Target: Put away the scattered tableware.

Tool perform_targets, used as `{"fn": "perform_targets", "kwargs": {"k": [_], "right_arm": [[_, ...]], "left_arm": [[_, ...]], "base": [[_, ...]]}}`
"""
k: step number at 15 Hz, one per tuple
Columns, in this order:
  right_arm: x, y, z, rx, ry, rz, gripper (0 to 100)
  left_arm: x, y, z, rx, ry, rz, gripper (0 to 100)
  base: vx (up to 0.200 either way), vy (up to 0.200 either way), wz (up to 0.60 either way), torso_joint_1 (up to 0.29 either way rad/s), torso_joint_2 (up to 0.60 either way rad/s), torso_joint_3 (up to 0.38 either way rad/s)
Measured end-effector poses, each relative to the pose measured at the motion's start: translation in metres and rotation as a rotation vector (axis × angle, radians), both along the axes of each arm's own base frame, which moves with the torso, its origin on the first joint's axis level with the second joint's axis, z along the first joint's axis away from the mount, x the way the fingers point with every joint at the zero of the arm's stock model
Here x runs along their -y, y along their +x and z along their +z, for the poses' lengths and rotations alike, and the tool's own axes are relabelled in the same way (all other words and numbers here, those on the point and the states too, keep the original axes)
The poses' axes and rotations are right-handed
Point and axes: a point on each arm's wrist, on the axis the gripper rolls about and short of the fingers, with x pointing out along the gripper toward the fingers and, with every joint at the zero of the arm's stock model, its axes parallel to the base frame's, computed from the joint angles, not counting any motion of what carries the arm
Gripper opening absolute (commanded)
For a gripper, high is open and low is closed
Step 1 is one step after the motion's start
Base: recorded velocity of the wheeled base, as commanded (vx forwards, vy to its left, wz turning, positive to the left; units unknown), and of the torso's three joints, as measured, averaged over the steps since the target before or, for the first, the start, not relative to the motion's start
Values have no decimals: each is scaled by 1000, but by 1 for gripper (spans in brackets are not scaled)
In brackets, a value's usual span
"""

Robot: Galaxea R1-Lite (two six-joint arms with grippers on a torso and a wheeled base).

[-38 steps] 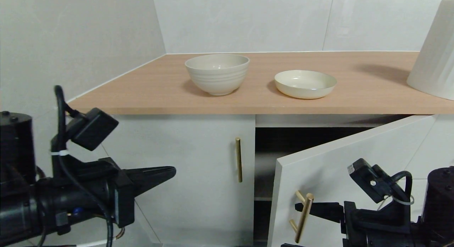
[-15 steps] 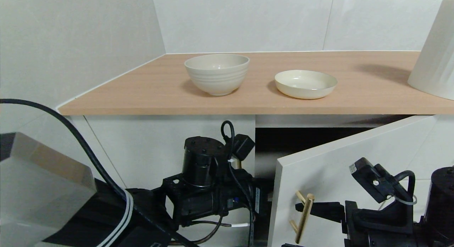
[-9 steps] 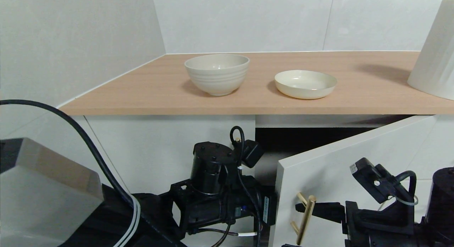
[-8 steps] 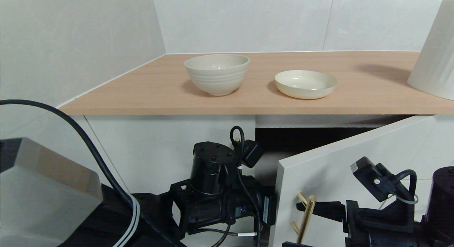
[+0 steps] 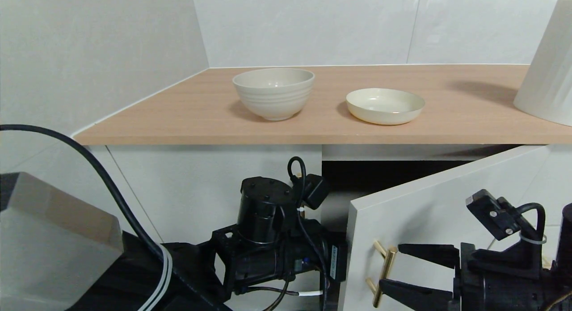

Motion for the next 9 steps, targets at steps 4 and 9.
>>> {"fn": "perform_targets", "kwargs": {"k": [4,9], "right_arm": [[19,-21,-1,-49,-94,-56,100],[42,-49,8,-24,-112,-96,100]], "left_arm": [[-1,-1,0,-1,2,1,0],[-1,-1,0,1,1,4,0]], "base": [[0,0,0,0,0,0],[0,0,0,0,0,0]]}}
